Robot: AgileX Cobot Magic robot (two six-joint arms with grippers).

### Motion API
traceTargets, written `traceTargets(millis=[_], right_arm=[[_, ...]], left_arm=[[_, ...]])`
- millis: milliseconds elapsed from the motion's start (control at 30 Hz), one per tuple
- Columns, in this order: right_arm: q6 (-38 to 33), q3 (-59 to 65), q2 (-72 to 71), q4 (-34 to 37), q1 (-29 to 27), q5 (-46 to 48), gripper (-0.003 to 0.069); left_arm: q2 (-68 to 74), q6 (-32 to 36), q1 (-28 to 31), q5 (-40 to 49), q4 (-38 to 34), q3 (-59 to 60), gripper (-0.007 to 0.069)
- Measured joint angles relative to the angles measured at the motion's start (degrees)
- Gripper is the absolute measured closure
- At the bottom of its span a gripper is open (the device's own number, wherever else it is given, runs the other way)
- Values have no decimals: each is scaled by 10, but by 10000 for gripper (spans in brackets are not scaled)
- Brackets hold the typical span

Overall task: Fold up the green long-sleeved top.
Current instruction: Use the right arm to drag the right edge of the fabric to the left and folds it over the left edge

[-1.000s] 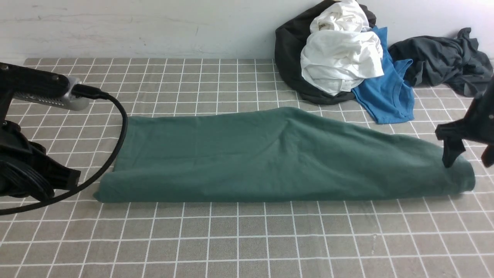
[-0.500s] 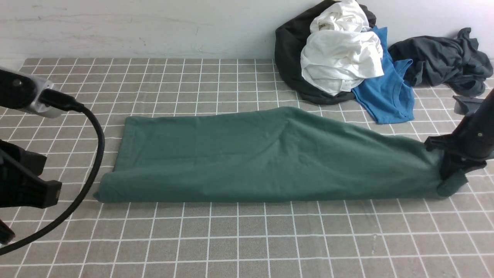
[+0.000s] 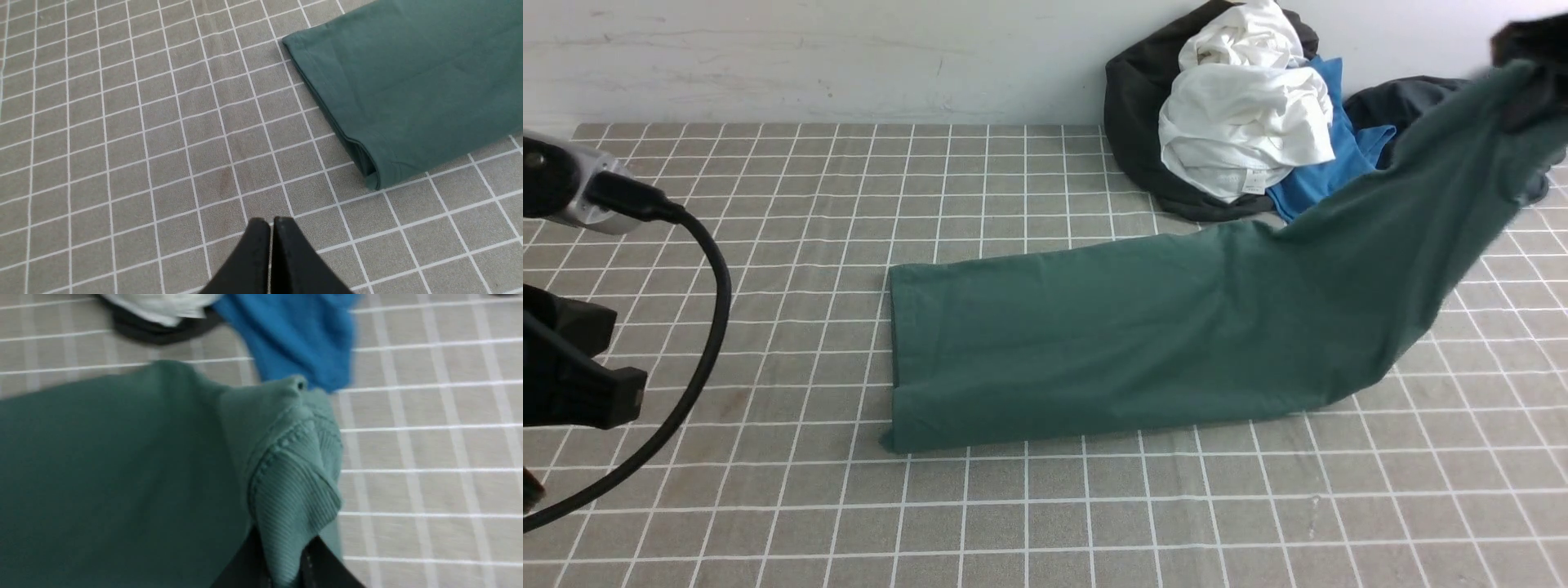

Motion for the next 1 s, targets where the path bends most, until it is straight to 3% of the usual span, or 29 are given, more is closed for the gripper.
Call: traceTargets(millis=[167, 367, 467, 567, 700, 800, 933, 1000], right_arm=[[-19, 0, 38, 75, 142, -21, 645], [-57, 0, 157, 156, 298, -166, 645], [-88, 0, 204, 191, 336, -230, 619], [-106, 1, 229, 231, 346, -263, 556], [-161, -4, 230, 296, 341, -285, 342], [-175, -21, 219, 293, 330, -280, 263], [-177, -33, 209, 261, 320, -267, 252], [-175, -33, 209, 219, 318, -252, 306]], left_arm=[[0, 0, 0, -1, 0, 0, 632], [0, 0, 0, -1, -6, 0, 632], [0, 0, 0, -1, -11, 0, 632], [0, 0, 0, -1, -13, 0, 632], [0, 0, 0, -1, -17, 0, 632], [0, 0, 0, 0, -21, 0, 632], [0, 0, 0, 0, -26, 0, 632], [0, 0, 0, 0, -27, 0, 632]])
